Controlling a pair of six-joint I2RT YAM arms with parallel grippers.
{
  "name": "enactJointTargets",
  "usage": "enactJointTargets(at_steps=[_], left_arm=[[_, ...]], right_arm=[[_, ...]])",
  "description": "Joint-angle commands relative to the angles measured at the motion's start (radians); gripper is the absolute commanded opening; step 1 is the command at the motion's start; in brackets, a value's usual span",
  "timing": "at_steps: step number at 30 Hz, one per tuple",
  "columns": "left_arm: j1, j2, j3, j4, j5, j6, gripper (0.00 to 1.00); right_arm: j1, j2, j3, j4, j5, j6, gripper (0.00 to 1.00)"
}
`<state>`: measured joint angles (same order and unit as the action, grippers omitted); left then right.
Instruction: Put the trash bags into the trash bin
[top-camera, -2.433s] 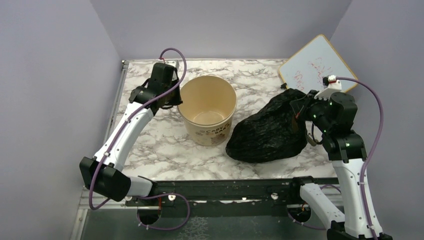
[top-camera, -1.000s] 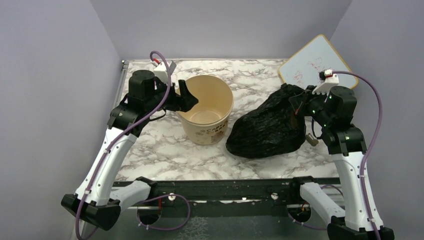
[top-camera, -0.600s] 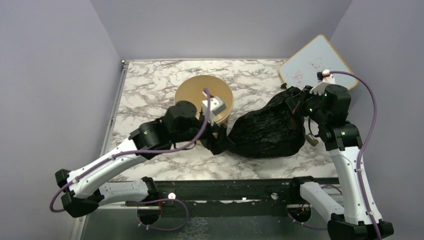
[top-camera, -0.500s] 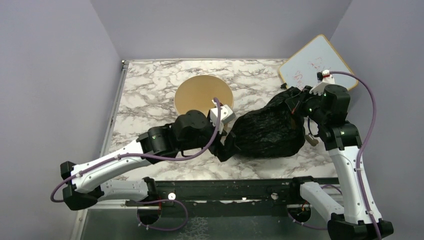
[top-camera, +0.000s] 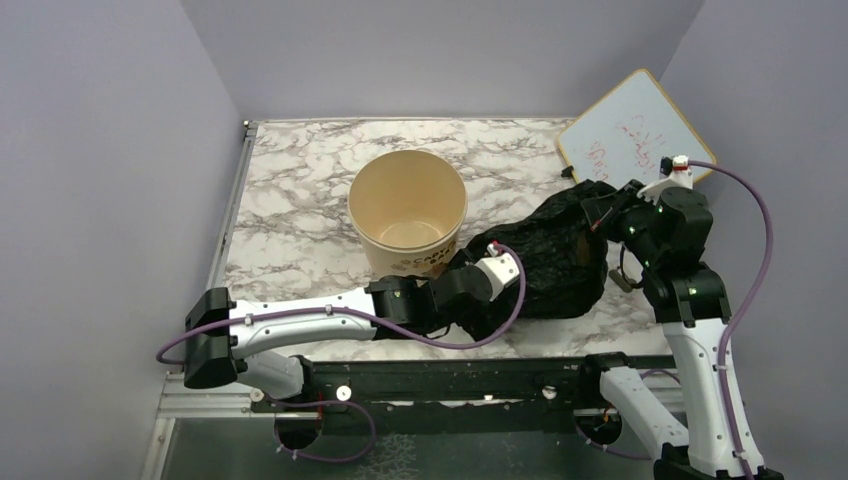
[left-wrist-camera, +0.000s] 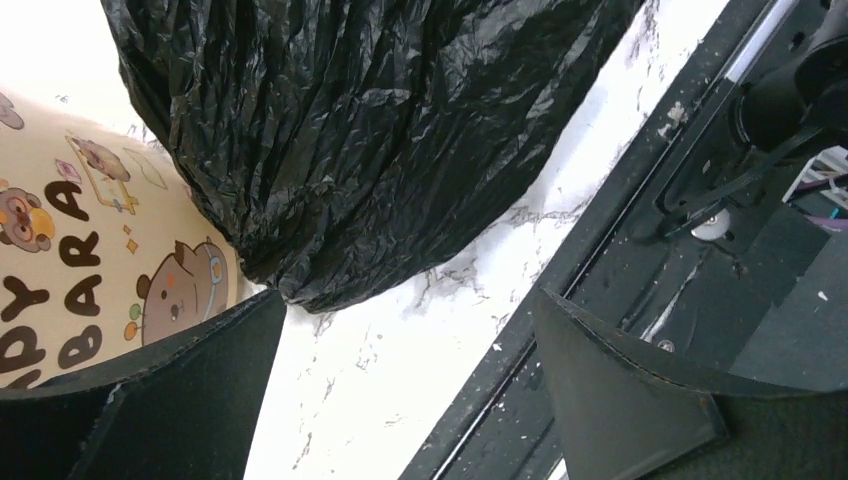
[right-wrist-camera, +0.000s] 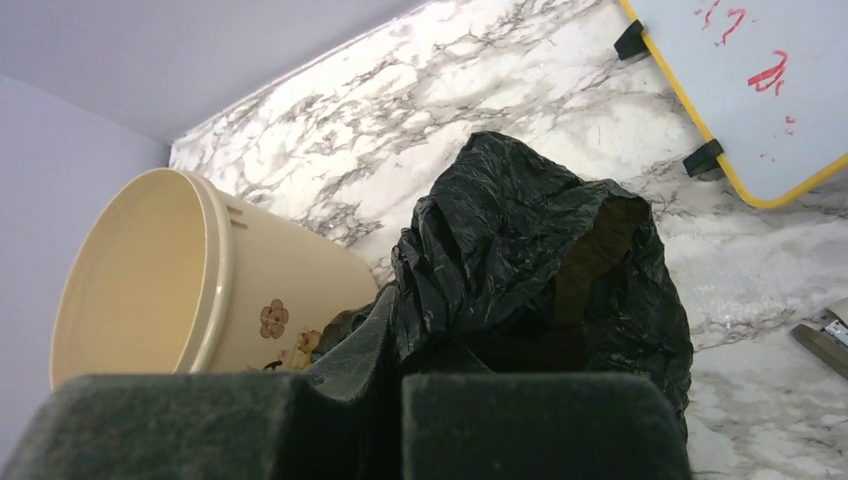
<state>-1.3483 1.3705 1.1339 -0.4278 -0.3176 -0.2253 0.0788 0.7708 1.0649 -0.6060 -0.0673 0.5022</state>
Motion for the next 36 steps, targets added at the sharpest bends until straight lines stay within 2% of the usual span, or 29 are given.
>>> enactJointTargets(at_steps=[1, 7, 11, 12, 16, 22, 23, 27, 32, 34, 36], left_arm=[[0.000, 0.011, 0.005, 0.105, -0.047, 0.053, 0.96], [0.001, 0.118, 0.042, 0.063, -0.085, 0.056, 0.97], [0.001, 0.187, 0.076, 0.055, -0.085, 0.075, 0.94], [0.000, 0.201, 0.086, 0.055, -0.078, 0.084, 0.89], [0.003, 0.264, 0.135, 0.041, -0.068, 0.122, 0.53], [0.009, 0.267, 0.175, 0.044, -0.112, 0.122, 0.04], [0.011, 0.256, 0.174, 0.049, -0.119, 0.119, 0.00], [0.014, 0.189, 0.157, 0.069, -0.104, 0.116, 0.00], [0.015, 0.073, 0.159, 0.086, -0.011, 0.107, 0.00], [0.029, 0.031, 0.154, 0.086, 0.059, 0.103, 0.00], [0.071, 0.034, 0.187, 0.012, 0.168, 0.074, 0.00]], right_arm=[[0.000, -0.013, -0.006, 0.021, 0.035, 0.059, 0.03], [0.000, -0.002, 0.012, 0.004, 0.013, 0.030, 0.03], [-0.001, -0.012, 0.045, -0.010, 0.125, -0.036, 0.04], [-0.001, -0.013, 0.053, -0.013, 0.149, -0.052, 0.04], [0.000, -0.017, 0.072, -0.013, 0.162, -0.088, 0.04], [-0.001, -0.024, 0.056, -0.017, 0.152, -0.082, 0.03], [-0.001, -0.024, 0.055, -0.020, 0.160, -0.082, 0.03], [0.000, -0.024, 0.059, -0.028, 0.176, -0.087, 0.03], [0.000, -0.010, 0.062, -0.046, 0.194, -0.116, 0.03], [-0.001, 0.003, 0.075, -0.067, 0.203, -0.127, 0.03], [0.000, 0.019, 0.097, -0.091, 0.195, -0.133, 0.03]])
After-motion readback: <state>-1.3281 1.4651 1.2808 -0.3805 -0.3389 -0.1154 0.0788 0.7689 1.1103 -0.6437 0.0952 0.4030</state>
